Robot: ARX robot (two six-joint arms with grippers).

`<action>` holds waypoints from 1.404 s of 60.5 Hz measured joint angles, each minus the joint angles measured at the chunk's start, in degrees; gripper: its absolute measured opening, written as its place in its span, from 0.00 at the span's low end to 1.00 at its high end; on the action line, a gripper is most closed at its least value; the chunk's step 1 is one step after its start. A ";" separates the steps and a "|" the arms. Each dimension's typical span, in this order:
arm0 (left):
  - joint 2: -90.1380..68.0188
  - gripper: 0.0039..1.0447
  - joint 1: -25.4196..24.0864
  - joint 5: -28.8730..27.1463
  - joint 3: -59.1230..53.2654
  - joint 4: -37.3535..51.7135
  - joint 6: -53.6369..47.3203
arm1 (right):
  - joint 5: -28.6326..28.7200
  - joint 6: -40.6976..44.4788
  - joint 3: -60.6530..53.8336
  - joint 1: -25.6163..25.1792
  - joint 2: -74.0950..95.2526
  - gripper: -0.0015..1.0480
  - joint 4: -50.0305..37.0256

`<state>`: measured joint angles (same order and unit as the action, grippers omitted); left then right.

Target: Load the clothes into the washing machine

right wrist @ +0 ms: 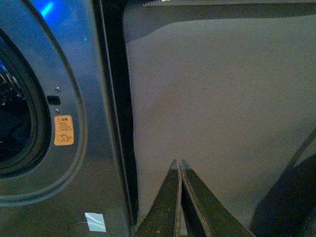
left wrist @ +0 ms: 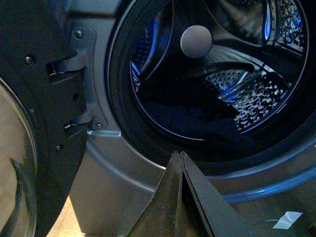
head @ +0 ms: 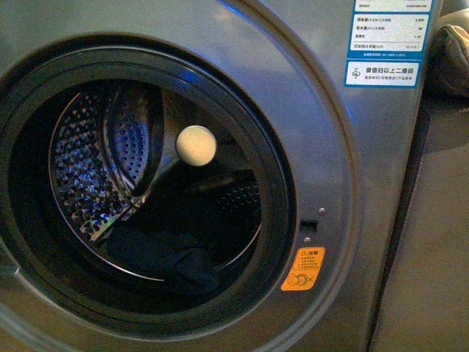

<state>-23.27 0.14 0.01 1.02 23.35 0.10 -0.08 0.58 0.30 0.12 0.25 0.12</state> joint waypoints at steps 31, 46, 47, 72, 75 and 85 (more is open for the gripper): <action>11.23 0.03 0.00 0.00 0.00 -11.06 0.00 | 0.00 0.00 0.00 0.00 0.00 0.02 0.00; 22.49 0.03 0.00 -0.02 0.00 -22.86 -0.02 | 0.00 0.00 0.00 0.00 0.00 0.02 0.00; 22.73 0.03 0.00 -0.02 0.00 -22.99 -0.02 | 0.04 0.00 0.00 0.00 0.00 0.02 0.00; 22.95 0.03 0.00 -0.02 0.00 -23.23 0.00 | 0.00 0.02 0.00 0.00 0.00 0.45 0.00; 22.95 0.03 0.00 -0.02 0.00 -23.23 -0.02 | 0.00 0.00 0.00 0.00 0.00 0.53 0.00; 22.95 0.28 0.00 -0.02 0.00 -23.23 0.02 | 0.00 0.02 0.00 0.00 0.00 0.82 0.00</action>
<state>-0.32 0.14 -0.01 1.02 0.12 0.12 -0.08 0.60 0.30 0.12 0.25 0.12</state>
